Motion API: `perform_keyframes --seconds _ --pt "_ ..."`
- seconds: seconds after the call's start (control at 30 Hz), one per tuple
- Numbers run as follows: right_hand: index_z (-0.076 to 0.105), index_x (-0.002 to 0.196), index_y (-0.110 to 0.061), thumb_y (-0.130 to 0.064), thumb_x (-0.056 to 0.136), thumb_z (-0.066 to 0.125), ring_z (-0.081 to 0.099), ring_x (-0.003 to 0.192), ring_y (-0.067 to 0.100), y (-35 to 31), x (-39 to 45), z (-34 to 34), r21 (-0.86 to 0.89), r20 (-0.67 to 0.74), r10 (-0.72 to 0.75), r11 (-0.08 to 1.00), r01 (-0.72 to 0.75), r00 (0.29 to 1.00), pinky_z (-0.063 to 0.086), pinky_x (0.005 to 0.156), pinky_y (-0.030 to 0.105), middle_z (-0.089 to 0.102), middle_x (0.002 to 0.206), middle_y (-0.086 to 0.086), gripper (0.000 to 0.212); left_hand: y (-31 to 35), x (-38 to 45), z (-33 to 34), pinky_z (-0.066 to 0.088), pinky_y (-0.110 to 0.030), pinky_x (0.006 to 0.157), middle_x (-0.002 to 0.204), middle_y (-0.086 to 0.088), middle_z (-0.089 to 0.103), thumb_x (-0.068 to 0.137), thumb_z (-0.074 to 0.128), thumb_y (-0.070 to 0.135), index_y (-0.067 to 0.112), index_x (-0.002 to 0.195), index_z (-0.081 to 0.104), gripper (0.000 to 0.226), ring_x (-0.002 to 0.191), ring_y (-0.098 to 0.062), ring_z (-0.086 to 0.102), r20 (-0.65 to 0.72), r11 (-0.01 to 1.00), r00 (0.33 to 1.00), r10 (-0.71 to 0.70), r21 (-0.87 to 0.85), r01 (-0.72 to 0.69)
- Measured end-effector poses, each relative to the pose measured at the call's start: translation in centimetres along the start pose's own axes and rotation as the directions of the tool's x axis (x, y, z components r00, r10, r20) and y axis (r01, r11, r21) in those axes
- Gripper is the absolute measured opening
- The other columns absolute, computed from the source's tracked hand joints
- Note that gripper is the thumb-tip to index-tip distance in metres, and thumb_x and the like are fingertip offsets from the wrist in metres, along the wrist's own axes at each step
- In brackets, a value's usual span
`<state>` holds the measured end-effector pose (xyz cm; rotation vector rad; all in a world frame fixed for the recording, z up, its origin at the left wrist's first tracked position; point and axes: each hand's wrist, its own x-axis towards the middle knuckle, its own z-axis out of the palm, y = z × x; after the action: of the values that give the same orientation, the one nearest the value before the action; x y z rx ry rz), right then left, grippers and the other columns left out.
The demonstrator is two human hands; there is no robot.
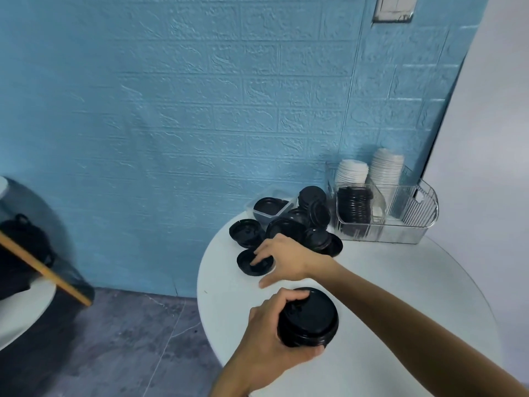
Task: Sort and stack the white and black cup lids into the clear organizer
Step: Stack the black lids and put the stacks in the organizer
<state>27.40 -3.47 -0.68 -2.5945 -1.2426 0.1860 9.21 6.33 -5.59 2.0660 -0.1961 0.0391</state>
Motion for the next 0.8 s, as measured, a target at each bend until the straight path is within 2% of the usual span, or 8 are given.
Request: perform_keyframes --seconds 0.1,0.23,0.3,0.37,0.47,0.53,0.6,0.8 --pt "0.073 0.12 -0.03 -0.043 0.085 0.076 0.049 0.111 0.018 -0.1 -1.4 -0.4 0.01 -0.032 0.003 1.0 -0.003 0.999 0.04 0.1 0.032 0.07 0.121 -0.005 0.037 0.1 0.0 0.1 0.043 -0.038 0.111 0.133 0.024 0.058 0.066 0.089 0.054 0.054 0.136 0.047 0.082 0.131 -0.015 0.051 -0.006 1.0 1.0 0.016 0.008 -0.015" --pt "0.073 0.099 -0.023 -0.035 0.095 0.067 0.057 0.083 0.009 0.6 -5.4 -1.8 0.254 -0.199 0.086 0.967 -0.033 0.976 0.043 0.078 0.026 0.069 0.087 -0.011 0.014 0.1 0.0 0.1 0.042 -0.036 0.112 0.131 0.028 0.059 0.065 0.089 0.055 0.056 0.134 0.047 0.08 0.132 -0.01 0.05 -0.019 0.999 0.999 0.03 0.01 -0.03" --pt "0.067 0.097 -0.024 -0.031 0.096 0.066 0.062 0.081 0.014 1.2 -8.2 -2.4 0.48 -0.266 0.22 0.875 -0.069 0.939 0.047 0.077 0.03 0.069 0.084 -0.003 0.007 0.1 0.1 0.1 0.043 -0.036 0.112 0.13 0.027 0.061 0.065 0.09 0.054 0.056 0.132 0.048 0.079 0.13 -0.011 0.052 -0.022 0.999 0.999 0.033 0.003 -0.033" --pt "0.064 0.1 -0.021 -0.02 0.096 0.067 0.059 0.078 0.03 1.9 -10.9 -2.4 0.673 -0.264 0.336 0.736 -0.077 0.904 0.048 0.074 0.035 0.066 0.082 0.016 0.006 0.0 0.2 0.2 0.045 -0.038 0.11 0.128 0.024 0.063 0.064 0.09 0.052 0.055 0.133 0.049 0.08 0.128 -0.014 0.055 -0.024 0.999 0.999 0.031 -0.008 -0.031" --pt "0.065 0.105 -0.02 -0.009 0.096 0.065 0.046 0.067 0.023 3.2 -14.5 -1.6 0.778 -0.147 0.487 0.594 -0.204 0.861 0.04 0.062 0.026 0.052 0.07 0.014 0.014 -0.2 0.3 0.4 0.047 -0.04 0.109 0.128 0.02 0.065 0.063 0.092 0.051 0.054 0.134 0.05 0.083 0.127 -0.02 0.057 -0.025 0.999 0.999 0.027 -0.026 -0.027" --pt "0.07 0.101 -0.022 -0.013 0.097 0.064 0.054 0.065 0.013 3.7 -16.0 -0.8 0.763 -0.069 0.574 0.557 -0.328 0.816 0.044 0.058 0.021 0.065 0.074 0.004 0.012 -0.4 0.3 0.5 0.047 -0.038 0.11 0.127 0.021 0.065 0.062 0.091 0.052 0.055 0.134 0.05 0.083 0.128 -0.019 0.056 -0.037 0.999 0.999 0.025 -0.024 -0.026" --pt "0.072 0.098 -0.026 -0.018 0.097 0.064 0.059 0.065 0.004 3.8 -16.7 0.0 0.691 -0.08 0.622 0.598 -0.407 0.779 0.047 0.058 0.016 0.072 0.081 -0.005 0.011 -0.4 0.3 0.6 0.047 -0.038 0.109 0.126 0.021 0.065 0.061 0.091 0.053 0.056 0.135 0.049 0.086 0.128 -0.02 0.056 -0.046 0.999 0.999 0.02 -0.03 -0.022" --pt "0.064 0.109 -0.033 -0.033 0.099 0.054 0.054 0.087 0.004 3.0 -16.5 2.0 0.292 -0.296 0.55 0.83 -0.475 0.781 0.039 0.077 0.018 0.056 0.104 -0.017 0.014 -0.2 0.3 0.6 0.049 -0.037 0.108 0.124 0.022 0.066 0.06 0.092 0.049 0.055 0.133 0.051 0.084 0.126 -0.017 0.058 -0.053 0.999 0.998 0.023 -0.04 -0.025"
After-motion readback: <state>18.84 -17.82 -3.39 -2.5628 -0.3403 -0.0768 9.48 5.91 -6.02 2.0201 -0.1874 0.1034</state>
